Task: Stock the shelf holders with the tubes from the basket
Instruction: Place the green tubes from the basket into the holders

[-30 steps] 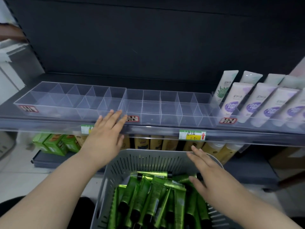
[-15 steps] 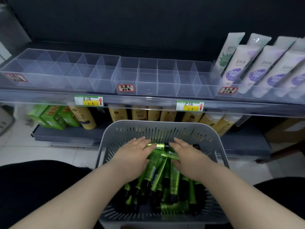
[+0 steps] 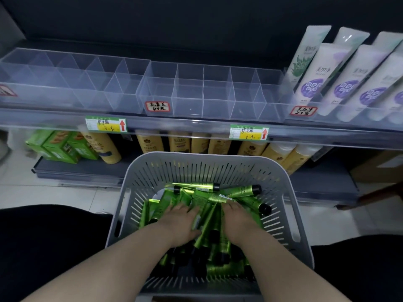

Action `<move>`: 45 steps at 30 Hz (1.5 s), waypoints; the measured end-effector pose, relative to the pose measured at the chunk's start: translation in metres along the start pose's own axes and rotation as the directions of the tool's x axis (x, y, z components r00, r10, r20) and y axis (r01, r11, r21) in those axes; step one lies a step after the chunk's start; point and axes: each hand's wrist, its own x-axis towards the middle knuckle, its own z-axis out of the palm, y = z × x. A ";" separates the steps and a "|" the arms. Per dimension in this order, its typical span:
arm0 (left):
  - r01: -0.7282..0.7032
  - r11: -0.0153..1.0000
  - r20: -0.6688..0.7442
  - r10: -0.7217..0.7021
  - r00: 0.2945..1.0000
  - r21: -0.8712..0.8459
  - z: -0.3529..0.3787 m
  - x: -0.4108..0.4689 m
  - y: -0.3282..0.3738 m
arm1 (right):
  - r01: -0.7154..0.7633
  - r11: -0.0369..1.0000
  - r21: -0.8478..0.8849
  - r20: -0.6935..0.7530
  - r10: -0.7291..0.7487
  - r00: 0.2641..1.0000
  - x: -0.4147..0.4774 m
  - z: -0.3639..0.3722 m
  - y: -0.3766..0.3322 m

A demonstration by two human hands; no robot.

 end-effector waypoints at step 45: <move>-0.649 0.354 -0.738 -0.272 0.618 -0.674 -0.210 -0.097 -0.078 | 0.633 0.454 0.627 -0.729 0.055 0.683 -0.084 -0.193 -0.075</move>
